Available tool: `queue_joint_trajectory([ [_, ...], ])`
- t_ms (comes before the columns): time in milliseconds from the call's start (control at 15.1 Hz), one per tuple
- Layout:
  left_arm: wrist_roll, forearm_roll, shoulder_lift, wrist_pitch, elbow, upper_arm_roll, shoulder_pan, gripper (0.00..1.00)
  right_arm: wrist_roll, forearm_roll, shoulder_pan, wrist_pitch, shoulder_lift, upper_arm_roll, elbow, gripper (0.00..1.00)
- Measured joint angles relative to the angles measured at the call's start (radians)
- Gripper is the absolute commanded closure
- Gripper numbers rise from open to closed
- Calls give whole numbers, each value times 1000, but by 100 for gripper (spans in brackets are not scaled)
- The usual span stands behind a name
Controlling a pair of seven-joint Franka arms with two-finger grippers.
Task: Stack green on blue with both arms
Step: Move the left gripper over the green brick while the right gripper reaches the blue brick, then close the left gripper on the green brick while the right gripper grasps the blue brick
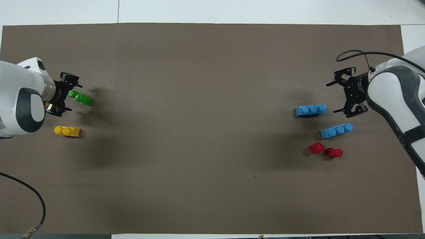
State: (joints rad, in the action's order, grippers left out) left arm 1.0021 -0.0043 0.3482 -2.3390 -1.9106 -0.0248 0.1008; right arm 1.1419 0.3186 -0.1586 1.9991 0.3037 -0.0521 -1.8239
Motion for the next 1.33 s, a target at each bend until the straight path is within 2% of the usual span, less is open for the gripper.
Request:
queue_joint_trajectory([
  [598,14,-22,10,5,6,0,5,0,-16,13,0,25,17,0,-51,0],
  [863,16,-23,21,7,10,0,8,2,-19,15,0,76,20,0,-84,0],
  [930,16,-23,23,7,11,0,8,11,-19,21,0,85,20,-1,-90,0],
  [996,16,-23,25,7,13,0,8,38,-20,30,0,91,20,-1,-96,0],
  [1062,16,-23,26,7,14,0,8,90,-20,35,0,103,20,-1,-103,0],
  [1129,16,-23,26,7,14,0,8,100,-20,38,0,118,20,-1,-113,0],
  [1328,16,-23,27,7,17,0,8,100,-21,53,0,158,20,-2,-141,0],
])
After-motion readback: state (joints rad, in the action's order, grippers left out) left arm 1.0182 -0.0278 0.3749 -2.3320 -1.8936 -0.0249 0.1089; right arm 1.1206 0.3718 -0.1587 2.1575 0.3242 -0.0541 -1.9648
